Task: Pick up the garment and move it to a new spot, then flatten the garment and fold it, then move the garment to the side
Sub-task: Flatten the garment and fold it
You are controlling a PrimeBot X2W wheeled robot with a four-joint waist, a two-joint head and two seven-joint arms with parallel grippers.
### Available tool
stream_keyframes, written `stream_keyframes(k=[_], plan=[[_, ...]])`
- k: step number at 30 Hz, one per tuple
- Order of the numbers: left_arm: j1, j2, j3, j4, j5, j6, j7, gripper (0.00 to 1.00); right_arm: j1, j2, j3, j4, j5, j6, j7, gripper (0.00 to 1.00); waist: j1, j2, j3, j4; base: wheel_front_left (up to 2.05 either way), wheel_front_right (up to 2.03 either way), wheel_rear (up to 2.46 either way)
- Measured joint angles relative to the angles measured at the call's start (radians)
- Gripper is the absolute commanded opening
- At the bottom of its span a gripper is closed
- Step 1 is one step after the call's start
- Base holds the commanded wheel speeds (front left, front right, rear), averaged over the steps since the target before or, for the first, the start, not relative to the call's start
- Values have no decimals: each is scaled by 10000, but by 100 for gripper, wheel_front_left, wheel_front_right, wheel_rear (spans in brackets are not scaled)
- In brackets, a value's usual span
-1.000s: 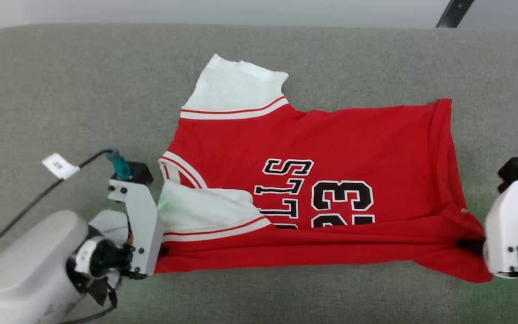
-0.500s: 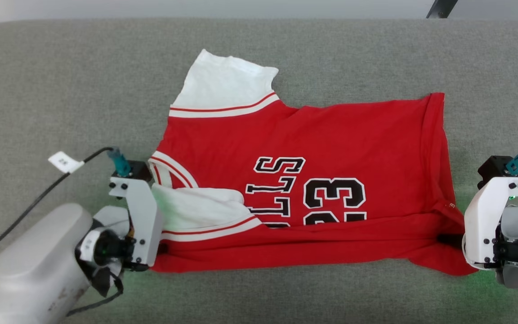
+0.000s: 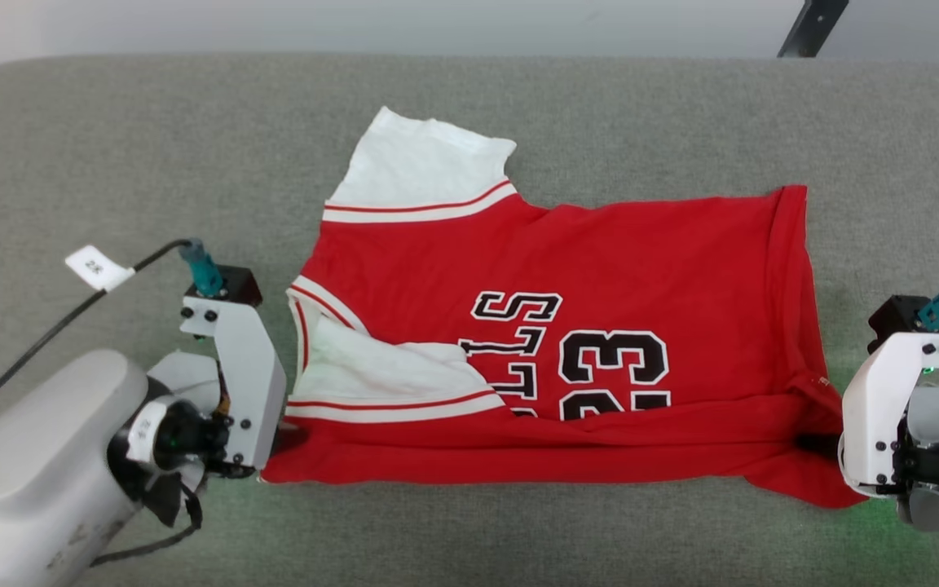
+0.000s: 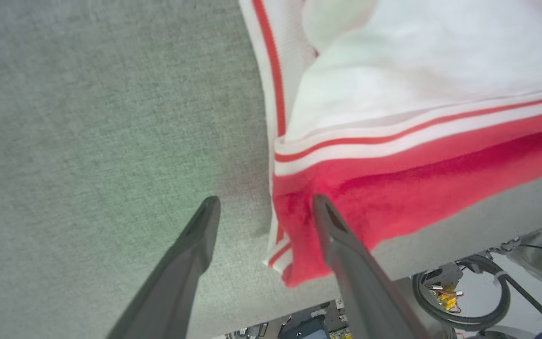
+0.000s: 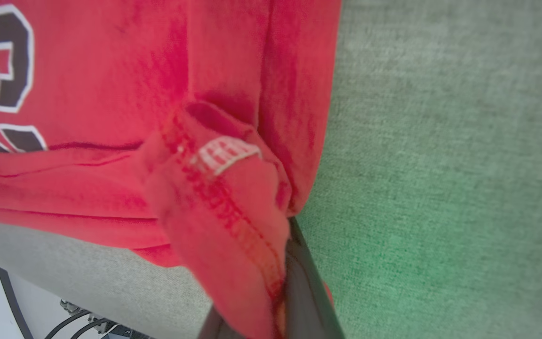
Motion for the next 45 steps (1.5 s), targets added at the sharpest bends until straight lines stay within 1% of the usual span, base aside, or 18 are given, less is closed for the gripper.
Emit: stream_keyframes(k=[3,4,5,6,12,14,16,19,20,25,27,28,31,33,37,40,43,45], plan=[[180,169,121,-573,-69,234,-159,100,74,33,13,192,-67,-2,-190,0,0,0,-145,55,0,0,0],[225,230,165,-719,-10,305,-307,100,123,38,35,234,-100,-2,-314,3,0,0,-197,70,0,0,0],[249,253,253,-828,6,416,-479,100,167,33,75,270,-155,-2,-487,40,0,0,-248,84,0,0,0],[272,261,351,-920,4,495,-602,100,207,25,157,307,-203,-2,-662,100,0,0,-299,99,0,0,0],[573,293,520,-1210,84,727,-1218,100,354,142,297,552,-418,4,-1452,100,0,0,-612,154,0,0,0],[578,274,700,-1221,150,725,-1645,100,433,128,270,500,-403,4,-1726,100,0,0,-710,153,0,0,0],[547,221,813,-1187,376,573,-2178,100,597,-90,431,215,-426,0,-2134,100,1,0,-799,150,0,0,0],[482,46,959,-1003,556,247,-2922,100,846,-535,364,-355,-621,-6,-3256,100,0,0,-907,138,0,0,0],[431,-13,988,-922,642,151,-3143,100,942,-660,391,-663,-721,-6,-3793,100,0,0,-928,123,0,0,0],[186,-79,1064,-516,1062,-347,-3933,100,1570,-830,360,-1802,-1356,-4,-6456,100,0,0,-912,-67,0,0,0],[-60,-105,1139,-359,1227,-545,-4255,100,1878,-863,629,-2362,-1691,-4,-7810,100,0,0,-868,-179,0,0,0],[-215,-134,1185,-274,1277,-627,-4378,100,1983,-752,621,-2499,-1799,-2,-8403,100,0,0,-840,-246,0,0,0],[-669,-190,1285,12,1475,-1168,-4778,100,2385,-479,767,-2895,-2579,-2,-10312,100,0,0,-736,-478,0,0,0],[-971,-238,1381,286,1505,-1354,-4936,100,2661,-230,920,-2959,-3060,-4,-11411,100,0,0,-643,-653,0,0,0],[-1509,-161,1475,874,1657,-1601,-4989,100,2933,462,972,-2951,-4044,-2,-13047,100,0,0,-391,-1060,0,0,0],[-1858,4,1463,1208,1695,-1883,-4750,100,3187,1003,1055,-2982,-4614,-2,-13536,100,0,0,-150,-1389,0,0,0],[-2185,268,1534,1555,1743,-1941,-4495,100,3350,1417,1047,-2961,-4936,-2,-13710,100,0,0,121,-1742,0,0,0],[-2323,410,1557,1712,1737,-2004,-4376,100,3429,1647,1034,-2755,-4920,-2,-13733,100,0,0,306,-1986,0,0,0]])
